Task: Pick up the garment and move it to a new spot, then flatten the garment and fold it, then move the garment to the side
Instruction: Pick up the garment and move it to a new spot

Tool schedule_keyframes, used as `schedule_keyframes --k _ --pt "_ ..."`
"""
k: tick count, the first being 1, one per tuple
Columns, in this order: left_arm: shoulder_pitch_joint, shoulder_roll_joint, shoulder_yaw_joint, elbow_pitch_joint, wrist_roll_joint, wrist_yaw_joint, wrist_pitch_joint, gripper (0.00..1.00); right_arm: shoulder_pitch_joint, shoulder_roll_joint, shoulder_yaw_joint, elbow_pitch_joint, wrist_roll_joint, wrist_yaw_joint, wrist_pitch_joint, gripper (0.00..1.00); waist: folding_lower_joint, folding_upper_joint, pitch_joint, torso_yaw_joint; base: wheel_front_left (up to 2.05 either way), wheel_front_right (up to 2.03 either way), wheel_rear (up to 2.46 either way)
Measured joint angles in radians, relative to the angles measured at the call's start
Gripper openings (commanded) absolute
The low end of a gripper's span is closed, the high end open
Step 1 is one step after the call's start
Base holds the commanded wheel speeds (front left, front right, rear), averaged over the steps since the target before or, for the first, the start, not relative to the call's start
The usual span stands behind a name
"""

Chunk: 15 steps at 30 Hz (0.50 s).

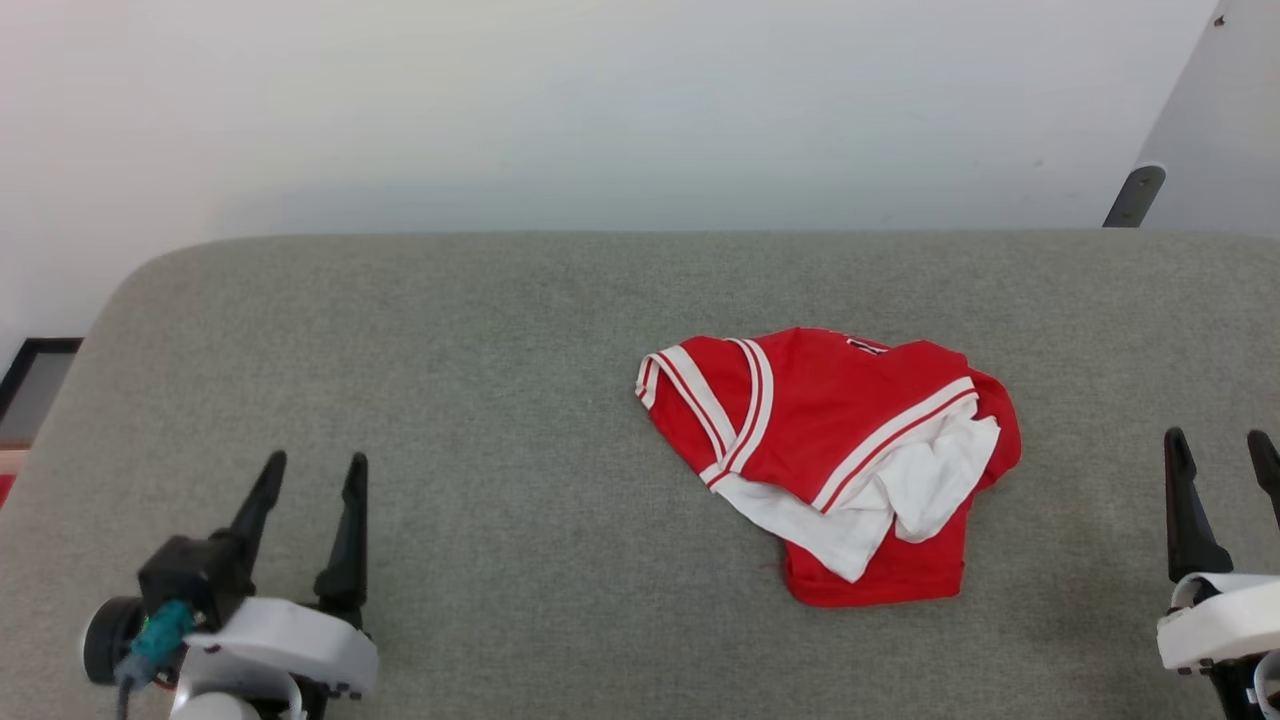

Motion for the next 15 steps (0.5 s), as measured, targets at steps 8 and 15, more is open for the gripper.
schedule_keyframes --k 8,15 --pt "0.048 -0.07 0.093 -0.01 0.108 -0.049 0.0 1.0 0.003 0.026 0.001 -0.049 -0.013 0.0 0.001 1.0 0.0 0.0 -0.008 -0.002 0.0 0.0 0.0" --pt "0.061 -0.109 0.142 0.032 0.129 -0.089 0.0 1.0 0.027 0.038 0.003 -0.024 -0.03 0.0 -0.004 1.0 0.0 0.0 -0.001 -0.003 0.0 0.0 0.0"
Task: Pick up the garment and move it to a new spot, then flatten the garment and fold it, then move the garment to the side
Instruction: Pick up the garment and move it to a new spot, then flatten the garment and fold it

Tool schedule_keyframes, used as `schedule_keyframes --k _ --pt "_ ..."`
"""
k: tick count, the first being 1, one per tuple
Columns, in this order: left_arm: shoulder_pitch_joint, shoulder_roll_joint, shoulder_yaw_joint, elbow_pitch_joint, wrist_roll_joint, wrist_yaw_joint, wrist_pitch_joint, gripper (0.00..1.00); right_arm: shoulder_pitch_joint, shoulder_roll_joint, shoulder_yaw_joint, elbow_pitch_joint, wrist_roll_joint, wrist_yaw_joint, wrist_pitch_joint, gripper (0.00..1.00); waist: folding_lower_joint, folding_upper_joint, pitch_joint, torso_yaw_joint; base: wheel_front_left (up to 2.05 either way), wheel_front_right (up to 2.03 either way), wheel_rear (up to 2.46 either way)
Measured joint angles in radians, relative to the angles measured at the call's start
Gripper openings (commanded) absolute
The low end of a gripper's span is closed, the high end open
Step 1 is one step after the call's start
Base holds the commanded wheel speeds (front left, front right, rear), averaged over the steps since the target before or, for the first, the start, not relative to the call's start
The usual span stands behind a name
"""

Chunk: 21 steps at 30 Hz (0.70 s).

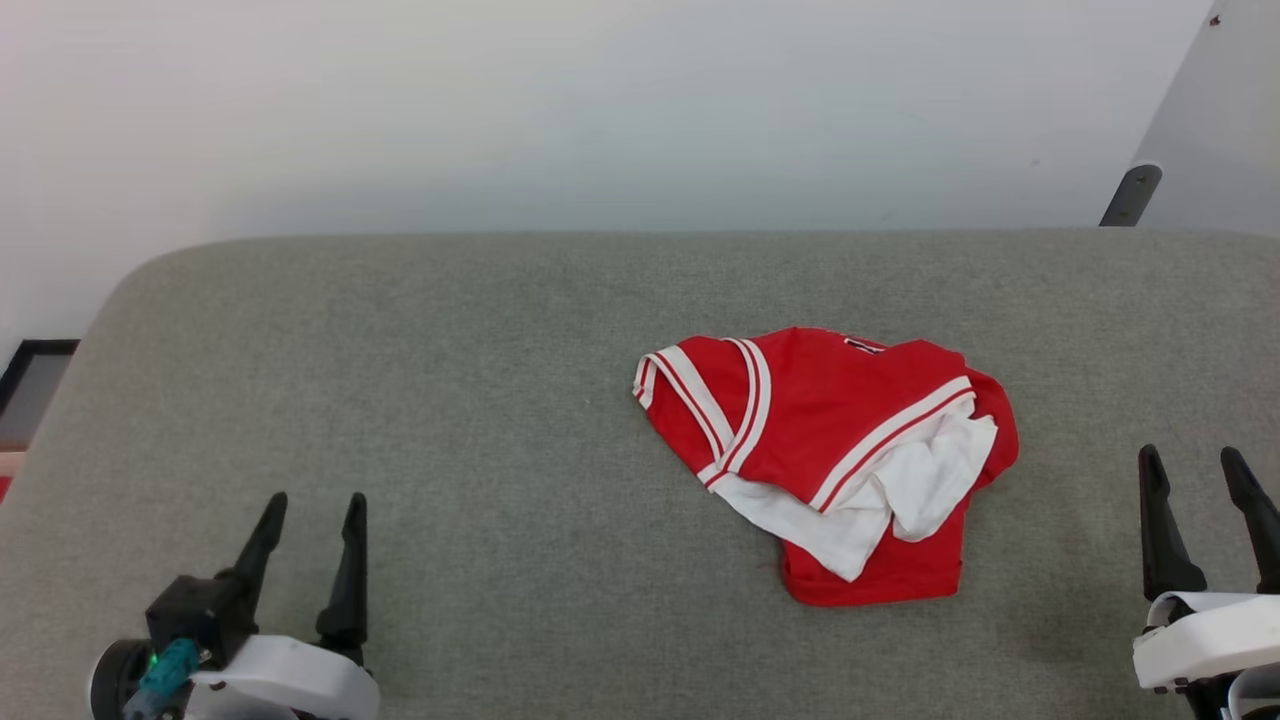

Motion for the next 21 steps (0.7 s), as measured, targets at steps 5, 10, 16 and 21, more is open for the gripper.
schedule_keyframes --k 5,10,16,21 --pt "-0.004 -0.018 0.023 0.013 0.035 -0.019 0.0 1.0 -0.001 0.002 0.005 0.012 -0.001 0.0 -0.006 1.0 0.0 0.0 0.006 -0.003 0.0 0.0 0.0" --pt "-0.006 -0.034 0.039 0.014 0.063 -0.032 0.0 1.0 -0.006 0.001 0.012 0.02 -0.001 0.0 -0.009 1.0 0.0 0.0 0.005 -0.005 0.0 0.0 0.0" --pt "-0.004 -0.053 0.052 0.014 0.091 -0.042 0.0 1.0 -0.007 0.001 0.016 0.027 -0.001 0.0 -0.01 1.0 0.0 0.0 0.0 -0.006 0.0 0.0 0.0" --pt "0.004 -0.064 0.063 0.013 0.103 -0.048 0.0 1.0 -0.008 0.001 0.017 0.03 -0.001 0.0 -0.01 1.0 0.0 0.0 -0.001 -0.005 0.0 0.0 0.0"
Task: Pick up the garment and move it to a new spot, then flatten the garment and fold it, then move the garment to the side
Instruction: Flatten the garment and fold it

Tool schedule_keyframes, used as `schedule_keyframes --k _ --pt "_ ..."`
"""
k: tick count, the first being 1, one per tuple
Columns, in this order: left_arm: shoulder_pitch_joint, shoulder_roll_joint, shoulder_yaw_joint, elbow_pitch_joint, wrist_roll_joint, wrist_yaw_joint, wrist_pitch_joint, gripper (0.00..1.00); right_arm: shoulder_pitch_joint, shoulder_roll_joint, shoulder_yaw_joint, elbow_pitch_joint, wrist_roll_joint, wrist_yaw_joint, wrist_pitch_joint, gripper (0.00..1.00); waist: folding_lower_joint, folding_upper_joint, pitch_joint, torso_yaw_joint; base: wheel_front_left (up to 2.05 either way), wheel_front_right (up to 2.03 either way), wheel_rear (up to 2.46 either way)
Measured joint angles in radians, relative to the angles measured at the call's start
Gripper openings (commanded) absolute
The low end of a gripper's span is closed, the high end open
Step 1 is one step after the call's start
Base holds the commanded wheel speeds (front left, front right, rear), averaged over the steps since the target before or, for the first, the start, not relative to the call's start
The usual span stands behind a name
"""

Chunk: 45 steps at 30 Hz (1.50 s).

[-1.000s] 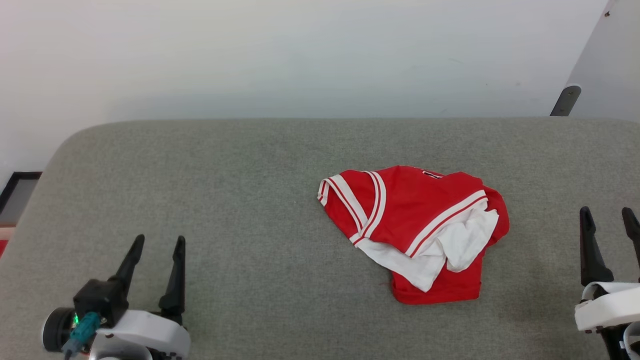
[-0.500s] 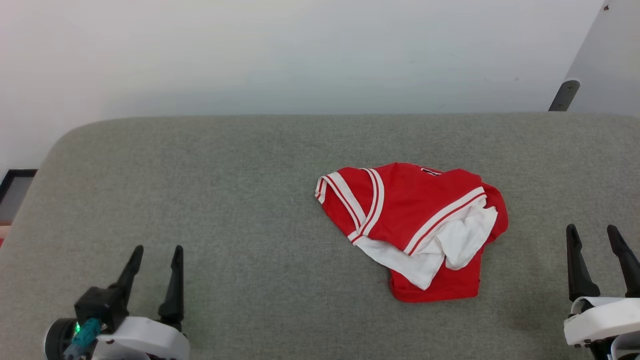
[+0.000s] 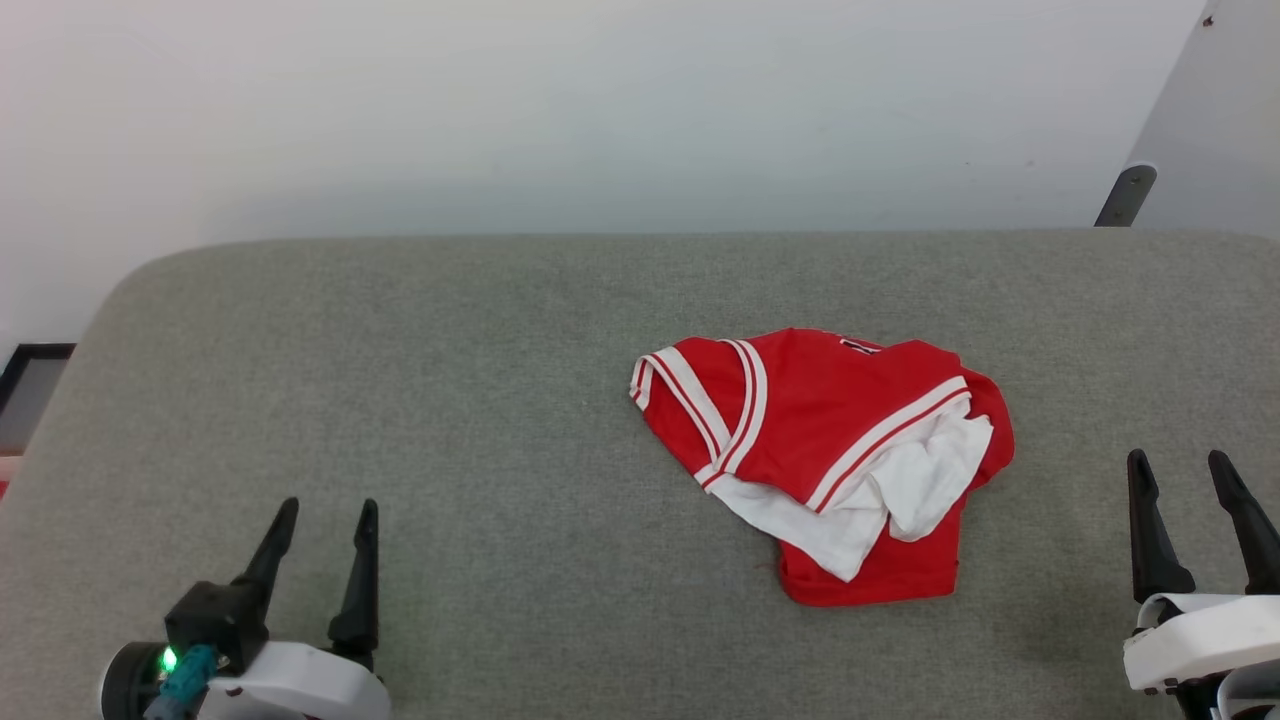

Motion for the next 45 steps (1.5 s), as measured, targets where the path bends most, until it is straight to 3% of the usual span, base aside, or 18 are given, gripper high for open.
schedule_keyframes --k 9,11,14,15,16,21,25,31,41,42,43,44,45 --pt "0.001 -0.008 0.015 0.001 0.014 -0.008 0.0 1.0 -0.001 0.0 0.008 0.006 0.003 0.0 0.0 1.0 0.0 0.0 0.004 -0.005 0.0 0.0 0.0" --pt "0.003 -0.014 0.02 -0.001 0.018 -0.012 0.0 1.0 -0.002 -0.029 0.067 0.008 -0.008 0.0 0.026 1.0 0.0 0.0 0.006 -0.008 0.0 0.0 0.0" --pt "0.007 -0.024 0.022 -0.005 0.022 -0.012 0.0 1.0 -0.028 -0.124 0.225 -0.012 -0.026 0.0 0.102 1.0 0.0 0.0 0.015 -0.011 0.0 0.0 0.0" --pt "0.007 -0.024 0.022 -0.005 0.022 -0.012 0.0 1.0 -0.028 -0.124 0.225 -0.012 -0.026 0.0 0.102 1.0 0.0 0.0 0.015 -0.011 0.0 0.0 0.0" --pt "0.006 -0.029 0.021 -0.009 0.024 -0.012 0.0 1.0 -0.059 -0.218 0.338 -0.04 -0.014 0.0 0.178 1.0 0.0 0.0 0.026 -0.012 0.0 0.0 0.0" --pt "-0.009 -0.052 0.008 -0.007 0.028 -0.018 0.0 1.0 -0.176 -0.488 0.613 -0.163 0.118 0.0 0.426 1.0 0.0 0.0 0.06 -0.005 0.0 0.0 0.0" --pt "-0.038 -0.076 -0.002 0.001 0.028 -0.021 0.0 1.0 -0.293 -0.601 0.726 -0.259 0.229 0.0 0.575 1.0 0.0 0.0 0.094 0.01 0.0 0.0 0.0" --pt "-0.067 -0.102 -0.013 0.019 0.031 -0.028 0.0 1.0 -0.402 -0.596 0.826 -0.271 0.264 0.0 0.641 1.0 0.0 0.0 0.144 0.047 0.0 0.0 0.0" --pt "-0.099 -0.125 0.002 0.028 0.031 -0.03 0.0 1.0 -0.489 -0.589 0.942 -0.211 0.174 0.0 0.628 1.0 0.0 0.0 0.205 0.106 0.0 0.0 0.0" --pt "-0.101 -0.127 0.002 0.029 0.031 -0.031 0.0 1.0 -0.493 -0.592 0.947 -0.203 0.161 0.0 0.629 0.71 0.0 0.0 0.209 0.109 0.0 0.0 0.0" --pt "-0.102 -0.128 0.003 0.03 0.031 -0.031 0.0 1.0 -0.497 -0.595 0.953 -0.198 0.15 0.0 0.628 0.32 0.0 0.0 0.213 0.111 0.0 0.0 0.0" --pt "-0.103 -0.13 0.004 0.03 0.031 -0.031 0.0 1.0 -0.501 -0.596 0.956 -0.194 0.149 0.0 0.624 0.0 0.0 0.0 0.216 0.113 0.0 0.0 0.0" --pt "-0.104 -0.132 0.005 0.031 0.031 -0.031 0.0 1.0 -0.504 -0.595 0.954 -0.19 0.154 0.0 0.62 0.0 0.0 0.0 0.219 0.113 0.0 0.0 0.0"
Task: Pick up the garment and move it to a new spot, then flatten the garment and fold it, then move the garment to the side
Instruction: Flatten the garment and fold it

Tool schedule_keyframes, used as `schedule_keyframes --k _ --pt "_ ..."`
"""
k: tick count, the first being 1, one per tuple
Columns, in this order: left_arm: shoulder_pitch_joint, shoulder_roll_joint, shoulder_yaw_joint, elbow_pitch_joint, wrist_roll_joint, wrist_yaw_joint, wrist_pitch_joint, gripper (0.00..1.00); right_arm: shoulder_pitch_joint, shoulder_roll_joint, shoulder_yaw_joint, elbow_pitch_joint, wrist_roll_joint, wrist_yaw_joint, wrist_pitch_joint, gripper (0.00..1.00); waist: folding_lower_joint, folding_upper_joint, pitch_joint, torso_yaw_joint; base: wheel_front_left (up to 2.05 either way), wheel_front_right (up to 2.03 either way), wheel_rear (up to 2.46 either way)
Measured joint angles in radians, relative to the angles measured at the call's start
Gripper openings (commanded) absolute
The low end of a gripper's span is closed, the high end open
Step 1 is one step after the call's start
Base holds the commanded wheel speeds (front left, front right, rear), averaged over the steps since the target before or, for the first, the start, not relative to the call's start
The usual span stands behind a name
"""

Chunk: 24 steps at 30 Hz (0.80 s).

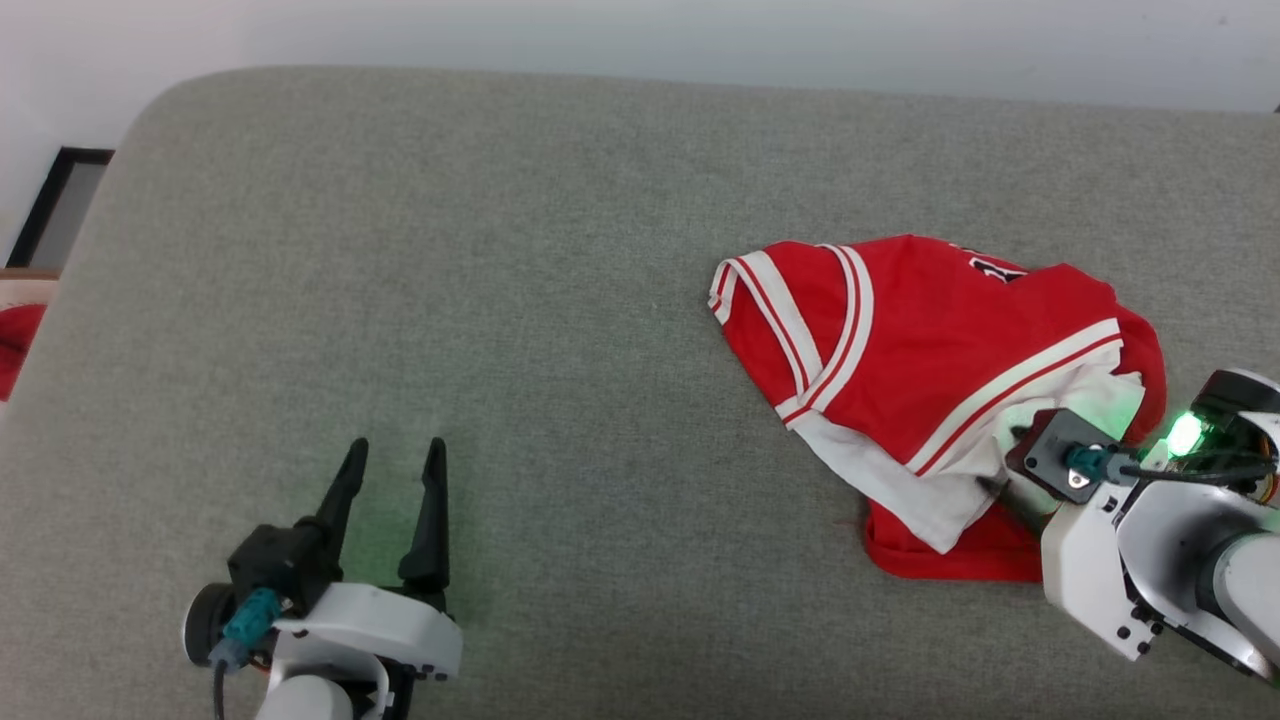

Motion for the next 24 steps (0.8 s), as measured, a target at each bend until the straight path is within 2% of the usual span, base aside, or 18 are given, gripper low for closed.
schedule_keyframes --k 5,9,11,15,20,24 --pt "-0.004 -0.007 0.004 0.006 0.0 -0.003 0.0 1.0 -0.009 0.009 -0.02 0.015 0.009 0.0 -0.027 0.0 0.0 0.0 0.002 -0.007 0.0 0.0 0.0" --pt "-0.004 -0.01 0.006 0.008 0.0 -0.003 0.0 1.0 -0.01 0.009 -0.102 0.01 0.041 0.0 -0.035 0.0 0.0 0.0 -0.004 -0.016 0.0 0.0 0.0" --pt "-0.002 -0.01 0.009 0.007 0.0 -0.003 0.0 1.0 -0.008 0.007 -0.188 0.009 0.065 0.0 -0.035 0.0 0.0 0.0 -0.007 -0.022 0.0 0.0 0.0" --pt "0.005 -0.012 0.013 0.003 -0.007 -0.003 0.0 1.0 0.031 0.026 -0.425 0.05 0.091 0.0 -0.036 0.0 0.0 0.0 -0.011 -0.037 0.0 0.0 0.0" --pt "0.006 -0.015 0.007 0.003 -0.016 -0.003 0.0 1.0 0.1 0.149 -0.736 0.194 0.099 0.0 -0.062 0.0 0.0 0.0 -0.005 -0.059 0.0 0.0 0.0" --pt "-0.004 -0.016 -0.009 0.007 -0.024 -0.003 0.0 1.0 0.115 0.24 -0.885 0.343 0.086 0.0 -0.083 0.0 0.0 0.0 0.008 -0.069 0.0 0.0 0.0"
